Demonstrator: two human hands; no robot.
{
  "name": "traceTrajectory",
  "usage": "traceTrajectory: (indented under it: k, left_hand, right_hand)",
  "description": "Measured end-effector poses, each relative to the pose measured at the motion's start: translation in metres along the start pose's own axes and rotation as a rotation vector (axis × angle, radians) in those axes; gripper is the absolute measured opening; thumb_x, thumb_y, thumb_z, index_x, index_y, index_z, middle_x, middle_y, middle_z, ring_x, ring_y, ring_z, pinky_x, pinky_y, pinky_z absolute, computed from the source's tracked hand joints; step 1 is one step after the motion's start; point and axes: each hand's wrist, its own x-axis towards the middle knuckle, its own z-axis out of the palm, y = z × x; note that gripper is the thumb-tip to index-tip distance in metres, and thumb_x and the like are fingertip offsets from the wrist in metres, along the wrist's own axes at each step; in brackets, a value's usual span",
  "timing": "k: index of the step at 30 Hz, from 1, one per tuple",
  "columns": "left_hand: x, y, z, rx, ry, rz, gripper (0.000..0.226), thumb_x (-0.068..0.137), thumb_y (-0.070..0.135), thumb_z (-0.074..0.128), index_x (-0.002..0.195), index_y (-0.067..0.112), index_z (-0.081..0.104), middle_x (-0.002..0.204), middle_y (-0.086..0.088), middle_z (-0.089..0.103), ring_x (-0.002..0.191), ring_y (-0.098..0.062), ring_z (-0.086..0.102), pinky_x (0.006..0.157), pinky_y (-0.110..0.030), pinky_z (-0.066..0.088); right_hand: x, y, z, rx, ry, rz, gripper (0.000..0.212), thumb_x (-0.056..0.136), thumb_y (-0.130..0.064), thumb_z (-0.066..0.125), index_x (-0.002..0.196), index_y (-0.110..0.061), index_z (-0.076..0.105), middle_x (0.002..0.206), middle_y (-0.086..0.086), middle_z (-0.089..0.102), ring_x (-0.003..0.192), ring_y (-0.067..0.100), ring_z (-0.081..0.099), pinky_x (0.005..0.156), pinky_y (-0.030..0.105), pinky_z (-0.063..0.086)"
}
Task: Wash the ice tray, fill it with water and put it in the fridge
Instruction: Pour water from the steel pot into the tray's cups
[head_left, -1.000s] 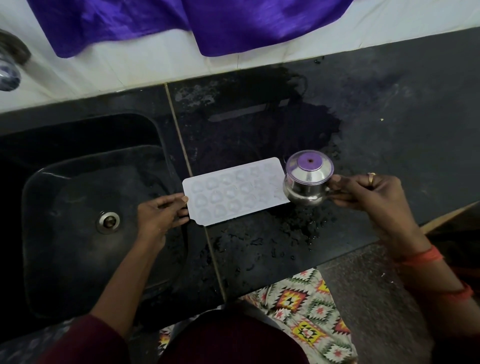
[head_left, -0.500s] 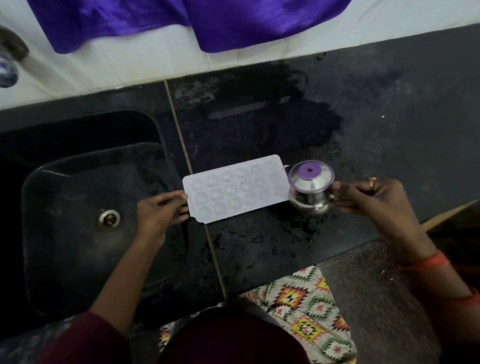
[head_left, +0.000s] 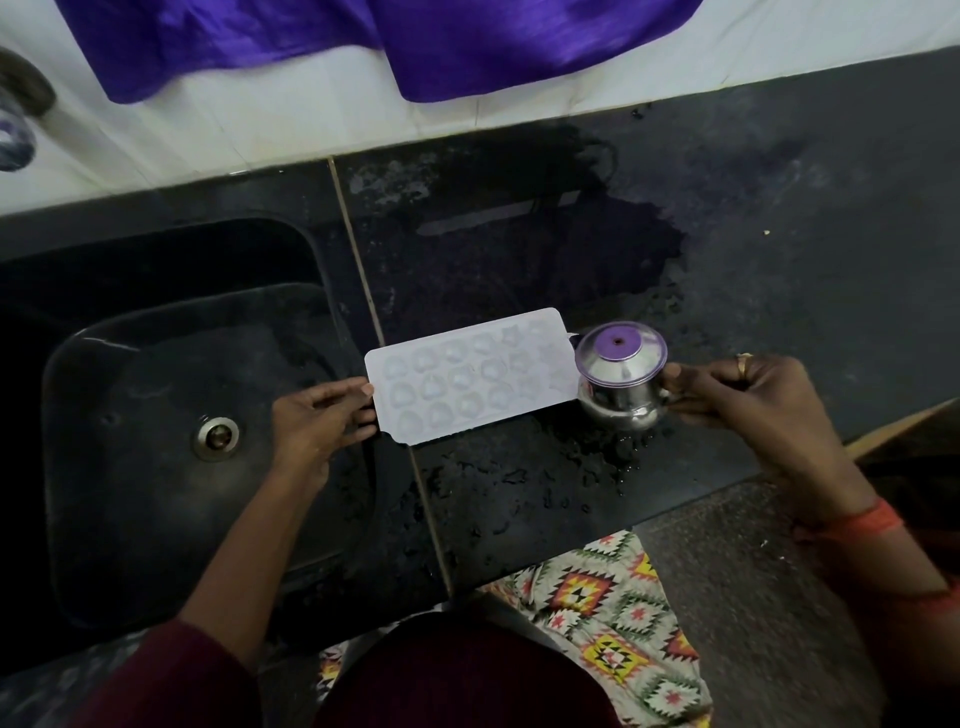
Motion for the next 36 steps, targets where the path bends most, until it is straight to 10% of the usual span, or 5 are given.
traceTrajectory:
  k: [9, 23, 36]
  left_hand:
    - [-0.002, 0.003, 0.001, -0.01, 0.001, -0.007, 0.005, 0.087, 0.008, 0.076, 0.092, 0.011, 0.076, 0.073, -0.002, 0.076, 0.063, -0.012, 0.071, 0.055, -0.023, 0.059]
    - [-0.004, 0.001, 0.002, 0.006, -0.01, -0.019, 0.005, 0.087, 0.008, 0.076, 0.09, 0.013, 0.075, 0.077, -0.004, 0.076, 0.062, -0.01, 0.072, 0.055, -0.024, 0.06]
    - [-0.008, 0.002, 0.0, 0.01, -0.013, -0.006, 0.006, 0.088, 0.009, 0.076, 0.093, 0.011, 0.075, 0.077, -0.004, 0.075, 0.061, -0.008, 0.071, 0.056, -0.024, 0.061]
  right_hand:
    - [-0.002, 0.001, 0.0, -0.016, 0.008, -0.002, 0.05, 0.065, -0.051, 0.079, 0.089, -0.007, 0.081, 0.085, 0.011, 0.079, 0.085, 0.033, 0.076, 0.083, 0.046, 0.062]
    - [-0.019, -0.01, -0.005, 0.118, 0.03, -0.013, 0.014, 0.085, -0.018, 0.076, 0.086, -0.004, 0.077, 0.085, 0.012, 0.079, 0.077, 0.022, 0.075, 0.066, 0.02, 0.061]
    - [-0.03, -0.008, -0.008, -0.029, 0.033, 0.034, 0.037, 0.074, -0.038, 0.077, 0.092, -0.007, 0.081, 0.082, 0.01, 0.079, 0.08, 0.026, 0.077, 0.069, 0.022, 0.062]
